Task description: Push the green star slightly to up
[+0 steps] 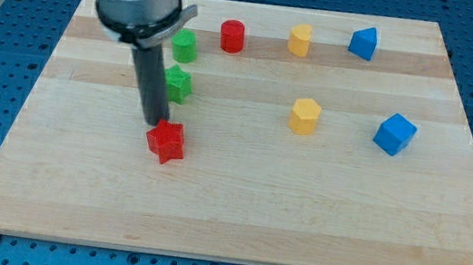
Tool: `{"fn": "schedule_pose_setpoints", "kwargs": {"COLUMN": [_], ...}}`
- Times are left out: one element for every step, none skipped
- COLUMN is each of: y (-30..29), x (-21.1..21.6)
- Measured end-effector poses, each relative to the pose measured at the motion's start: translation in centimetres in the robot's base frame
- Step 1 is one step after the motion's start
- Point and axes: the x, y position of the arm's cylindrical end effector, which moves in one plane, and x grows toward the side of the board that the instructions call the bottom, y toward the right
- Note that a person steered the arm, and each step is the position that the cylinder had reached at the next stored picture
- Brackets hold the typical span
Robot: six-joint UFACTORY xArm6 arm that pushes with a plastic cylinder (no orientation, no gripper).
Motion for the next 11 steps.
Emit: {"fn": "schedule_pose_setpoints", "kwargs": {"y": [-0.7,-1.0,-1.5,-0.8,0.3,0.9,1.0,1.1,1.1,1.2,1.0], "x": [-0.1,-0.9,0.0,-1.1,-1.4,-1.8,-3.1,-4.1,-4.0,-3.8,-2.0]}}
